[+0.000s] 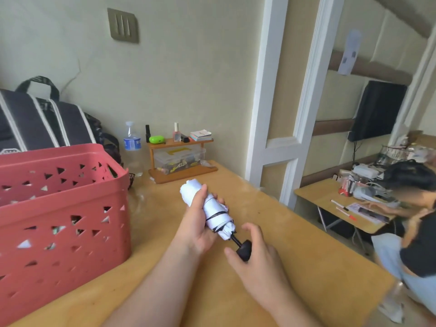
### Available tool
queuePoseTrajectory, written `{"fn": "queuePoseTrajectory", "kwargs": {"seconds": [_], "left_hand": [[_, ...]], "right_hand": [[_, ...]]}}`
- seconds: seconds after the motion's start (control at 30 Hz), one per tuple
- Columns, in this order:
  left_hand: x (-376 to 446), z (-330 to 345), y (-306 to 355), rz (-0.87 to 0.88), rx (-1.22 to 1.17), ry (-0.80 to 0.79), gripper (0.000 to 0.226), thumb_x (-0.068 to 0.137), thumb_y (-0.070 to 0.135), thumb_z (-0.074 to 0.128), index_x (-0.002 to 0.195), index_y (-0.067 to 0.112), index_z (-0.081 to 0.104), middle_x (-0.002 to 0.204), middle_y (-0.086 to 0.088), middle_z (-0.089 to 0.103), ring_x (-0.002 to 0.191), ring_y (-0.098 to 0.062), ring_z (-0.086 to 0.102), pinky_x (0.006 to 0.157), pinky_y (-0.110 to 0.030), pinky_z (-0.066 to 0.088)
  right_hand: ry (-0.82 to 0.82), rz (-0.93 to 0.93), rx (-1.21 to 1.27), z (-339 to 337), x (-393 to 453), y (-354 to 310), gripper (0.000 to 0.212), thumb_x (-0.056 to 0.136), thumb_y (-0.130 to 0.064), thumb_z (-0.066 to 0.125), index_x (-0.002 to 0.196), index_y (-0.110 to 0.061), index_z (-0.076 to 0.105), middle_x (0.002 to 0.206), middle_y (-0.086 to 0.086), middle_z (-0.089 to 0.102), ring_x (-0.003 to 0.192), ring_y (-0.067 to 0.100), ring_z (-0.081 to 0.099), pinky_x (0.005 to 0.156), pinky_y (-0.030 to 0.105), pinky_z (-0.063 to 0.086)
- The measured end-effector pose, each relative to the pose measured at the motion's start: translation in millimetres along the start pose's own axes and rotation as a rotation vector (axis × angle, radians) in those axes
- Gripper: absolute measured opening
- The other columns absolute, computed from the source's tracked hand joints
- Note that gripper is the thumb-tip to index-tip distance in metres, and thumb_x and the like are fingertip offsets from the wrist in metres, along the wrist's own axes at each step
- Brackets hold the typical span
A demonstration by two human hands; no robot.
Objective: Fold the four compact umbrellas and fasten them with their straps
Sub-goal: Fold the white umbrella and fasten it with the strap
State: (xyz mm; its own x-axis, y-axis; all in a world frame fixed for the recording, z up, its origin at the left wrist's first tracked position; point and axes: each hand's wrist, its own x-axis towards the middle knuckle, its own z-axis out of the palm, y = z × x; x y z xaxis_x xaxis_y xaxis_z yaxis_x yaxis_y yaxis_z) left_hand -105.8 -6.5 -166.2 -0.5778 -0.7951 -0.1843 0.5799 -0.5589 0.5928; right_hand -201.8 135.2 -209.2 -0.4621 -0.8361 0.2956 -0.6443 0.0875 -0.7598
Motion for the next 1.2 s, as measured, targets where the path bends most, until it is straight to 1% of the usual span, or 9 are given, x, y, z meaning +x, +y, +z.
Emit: {"fn": "queuePoseTrajectory", "kwargs": {"seconds": [0.3, 0.47, 0.57, 0.63, 0.73, 0.8, 0.87, 1.0, 1.2], "left_hand": [[11, -10, -15, -0.036, -0.084, 0.05, 0.046, 0.092, 0.054, 0.072, 0.08, 0.011, 0.058, 0.07, -0.002, 0.06, 0.064, -0.019, 0.061, 0.069, -0.035, 0.054], [19, -5, -14, -0.031, 0.048, 0.143, 0.08, 0.089, 0.069, 0.062, 0.13, 0.002, 0.049, 0.091, -0.016, 0.074, 0.068, -0.033, 0.076, 0.067, -0.048, 0.058], [23, 0, -15, -0.036, 0.07, 0.14, 0.073, 0.094, 0.063, 0.064, 0.133, 0.004, 0.046, 0.118, -0.019, 0.065, 0.086, -0.034, 0.075, 0.075, -0.051, 0.056], [22, -1, -14, -0.021, 0.089, 0.087, 0.058, 0.087, 0.04, 0.075, 0.127, 0.006, 0.05, 0.123, -0.015, 0.06, 0.102, -0.033, 0.069, 0.092, -0.054, 0.056], [21, -13, -11, 0.061, 0.142, -0.03, 0.083, 0.077, 0.032, 0.088, 0.146, 0.01, 0.047, 0.132, -0.024, 0.063, 0.122, -0.044, 0.065, 0.092, -0.059, 0.056], [15, -13, -10, 0.076, 0.149, -0.096, 0.08, 0.075, 0.033, 0.091, 0.141, 0.007, 0.054, 0.127, -0.022, 0.068, 0.119, -0.038, 0.067, 0.098, -0.059, 0.055], [14, -9, -12, 0.054, 0.083, -0.12, 0.053, 0.08, 0.026, 0.084, 0.123, 0.005, 0.061, 0.112, -0.012, 0.073, 0.106, -0.028, 0.072, 0.096, -0.054, 0.056], [26, -8, -10, 0.109, 0.092, -0.005, 0.046, 0.082, 0.021, 0.083, 0.112, 0.016, 0.048, 0.08, -0.01, 0.061, 0.068, -0.026, 0.064, 0.07, -0.043, 0.058], [32, -11, -10, 0.219, 0.153, 0.094, 0.04, 0.087, 0.017, 0.082, 0.112, 0.019, 0.05, 0.082, -0.006, 0.053, 0.066, -0.022, 0.059, 0.073, -0.046, 0.056]], "right_hand": [[-0.063, -0.161, -0.229, 8, 23, -5, 0.059, 0.098, -0.055, 0.059, 0.142, -0.029, 0.03, 0.111, -0.003, 0.064, 0.1, 0.024, 0.061, 0.071, 0.034, 0.039], [0.035, -0.167, -0.314, 15, 26, 3, 0.043, 0.097, -0.05, 0.061, 0.123, -0.02, 0.043, 0.099, 0.002, 0.065, 0.087, 0.03, 0.063, 0.066, 0.042, 0.046], [0.106, -0.15, -0.282, 12, 27, 5, 0.036, 0.098, -0.047, 0.061, 0.11, -0.017, 0.046, 0.092, 0.002, 0.062, 0.08, 0.028, 0.06, 0.062, 0.041, 0.044], [0.096, -0.094, -0.164, 9, 28, 10, 0.031, 0.097, -0.045, 0.063, 0.103, -0.019, 0.046, 0.082, -0.002, 0.062, 0.07, 0.021, 0.058, 0.058, 0.037, 0.043], [-0.034, 0.118, 0.323, 1, 32, 13, 0.025, 0.097, -0.035, 0.066, 0.094, -0.017, 0.049, 0.071, -0.003, 0.062, 0.057, 0.014, 0.05, 0.054, 0.029, 0.04], [-0.134, 0.218, 0.588, -5, 34, 13, 0.023, 0.1, -0.025, 0.062, 0.096, -0.006, 0.051, 0.07, 0.004, 0.06, 0.055, 0.015, 0.047, 0.052, 0.028, 0.037], [-0.183, 0.204, 0.629, -8, 34, 13, 0.024, 0.102, -0.025, 0.059, 0.094, -0.005, 0.049, 0.069, 0.008, 0.058, 0.052, 0.014, 0.045, 0.05, 0.028, 0.035], [-0.063, -0.025, 0.248, -2, 26, 15, 0.029, 0.092, -0.048, 0.068, 0.094, -0.025, 0.049, 0.068, -0.008, 0.061, 0.057, 0.009, 0.05, 0.055, 0.033, 0.043], [-0.043, -0.094, -0.171, -1, 20, 5, 0.035, 0.096, -0.059, 0.052, 0.099, -0.027, 0.038, 0.072, -0.006, 0.058, 0.066, 0.019, 0.056, 0.057, 0.04, 0.044]]}}
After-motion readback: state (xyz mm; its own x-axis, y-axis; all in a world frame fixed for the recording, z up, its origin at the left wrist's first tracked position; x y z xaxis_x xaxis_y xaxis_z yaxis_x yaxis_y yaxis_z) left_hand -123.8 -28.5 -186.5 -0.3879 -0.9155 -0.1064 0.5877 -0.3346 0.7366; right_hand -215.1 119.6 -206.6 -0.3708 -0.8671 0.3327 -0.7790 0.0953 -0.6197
